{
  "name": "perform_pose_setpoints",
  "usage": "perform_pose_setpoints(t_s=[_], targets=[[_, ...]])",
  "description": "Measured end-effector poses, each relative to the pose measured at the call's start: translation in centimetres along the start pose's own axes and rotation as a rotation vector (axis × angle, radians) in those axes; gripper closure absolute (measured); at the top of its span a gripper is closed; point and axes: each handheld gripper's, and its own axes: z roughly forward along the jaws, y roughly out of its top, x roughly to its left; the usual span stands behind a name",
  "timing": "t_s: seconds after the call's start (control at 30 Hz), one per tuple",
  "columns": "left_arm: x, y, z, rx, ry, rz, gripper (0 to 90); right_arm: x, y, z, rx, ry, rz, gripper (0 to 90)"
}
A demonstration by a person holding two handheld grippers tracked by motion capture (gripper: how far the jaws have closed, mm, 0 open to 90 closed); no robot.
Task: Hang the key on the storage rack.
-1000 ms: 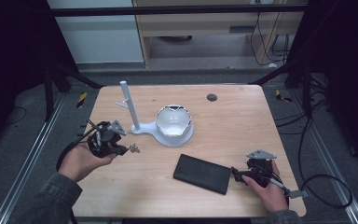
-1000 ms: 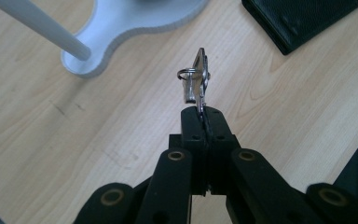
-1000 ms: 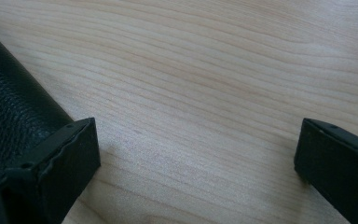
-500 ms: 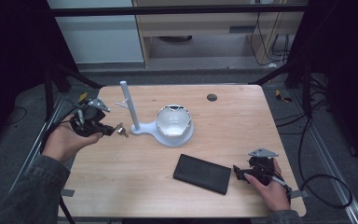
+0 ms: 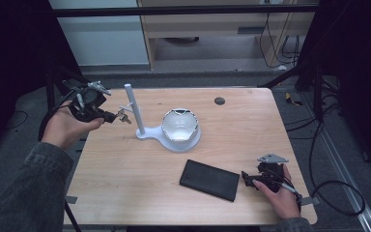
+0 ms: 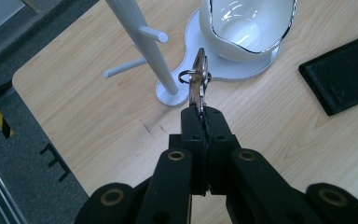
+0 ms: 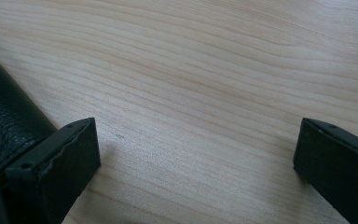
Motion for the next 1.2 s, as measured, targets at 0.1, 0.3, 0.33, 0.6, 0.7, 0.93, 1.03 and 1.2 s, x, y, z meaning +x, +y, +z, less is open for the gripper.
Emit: perform_pose_setpoints(t_s=[0.1, 0.3, 0.33, 0.6, 0.7, 0.93, 1.03, 1.2], targets=[[0.1, 0.3, -0.1, 0.001, 0.004, -0.005, 88.6, 0.0, 0.0, 0.0, 0.000, -0.001, -0.002, 0.5], [0.3, 1.3, -0.2, 0.006, 0.022, -0.012, 88.6, 0.0, 0.0, 0.0, 0.001, -0.001, -0.001, 0.6], [0.3, 1.5, -0.1, 0.009, 0.026, -0.010, 88.6, 0.0, 0.0, 0.0, 0.000, 0.000, 0.000, 0.6], [0.9, 2.0, 0.9, 0.033, 0.032, -0.018, 88.7, 0.0, 0.0, 0.0, -0.001, 0.000, 0.002, 0.5], [1.1, 2.1, 1.3, 0.040, 0.031, -0.031, 88.6, 0.0, 0.0, 0.0, -0.001, 0.001, 0.002, 0.6], [1.5, 2.3, 1.6, 0.047, 0.039, -0.033, 88.6, 0.1, 0.0, 0.0, -0.001, 0.001, 0.001, 0.6], [1.4, 2.5, 1.7, 0.048, 0.042, -0.033, 88.6, 0.1, 0.0, 0.0, -0.002, 0.002, 0.001, 0.6], [1.3, 2.8, 1.9, 0.053, 0.060, -0.027, 88.6, 0.1, 0.0, 0.0, -0.002, 0.002, 0.001, 0.6]])
